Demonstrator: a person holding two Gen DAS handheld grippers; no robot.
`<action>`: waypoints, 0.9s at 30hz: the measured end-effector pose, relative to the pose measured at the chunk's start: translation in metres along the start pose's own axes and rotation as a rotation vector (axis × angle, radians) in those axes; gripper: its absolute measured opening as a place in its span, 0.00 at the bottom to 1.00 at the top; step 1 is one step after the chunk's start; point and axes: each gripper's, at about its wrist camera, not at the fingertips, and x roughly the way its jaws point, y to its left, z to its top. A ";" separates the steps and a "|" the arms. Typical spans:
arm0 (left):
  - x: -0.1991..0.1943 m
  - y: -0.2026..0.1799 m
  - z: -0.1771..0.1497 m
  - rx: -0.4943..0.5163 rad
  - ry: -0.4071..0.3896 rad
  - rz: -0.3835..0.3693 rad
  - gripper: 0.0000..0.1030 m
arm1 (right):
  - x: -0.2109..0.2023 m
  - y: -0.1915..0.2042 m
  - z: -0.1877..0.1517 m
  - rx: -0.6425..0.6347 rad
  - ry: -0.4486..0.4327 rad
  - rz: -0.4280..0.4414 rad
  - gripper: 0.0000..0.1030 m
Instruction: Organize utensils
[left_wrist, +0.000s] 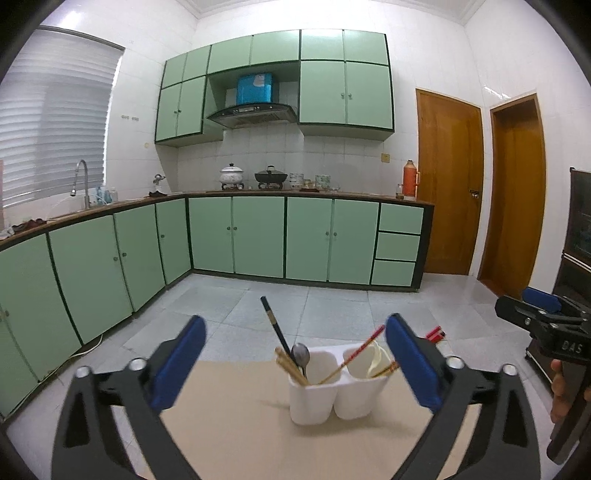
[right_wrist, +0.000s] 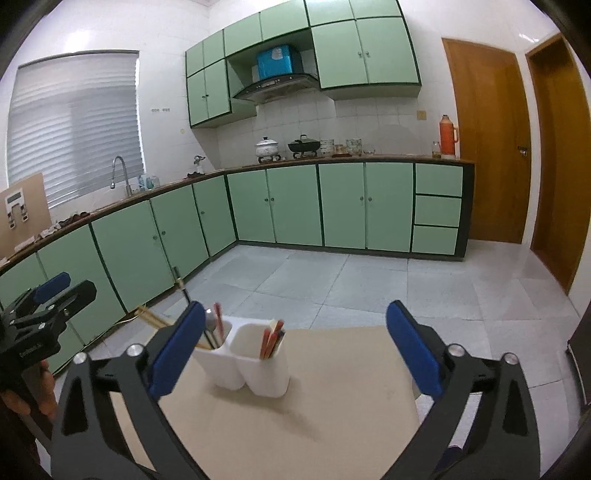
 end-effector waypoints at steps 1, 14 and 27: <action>-0.005 0.000 -0.002 -0.001 -0.001 -0.002 0.94 | -0.008 0.002 -0.002 -0.003 -0.002 0.006 0.95; -0.075 -0.003 -0.022 -0.026 0.003 -0.016 0.94 | -0.074 0.030 -0.025 -0.048 -0.007 0.062 0.95; -0.124 -0.012 -0.024 0.000 -0.037 0.021 0.94 | -0.107 0.043 -0.030 -0.045 -0.011 0.077 0.95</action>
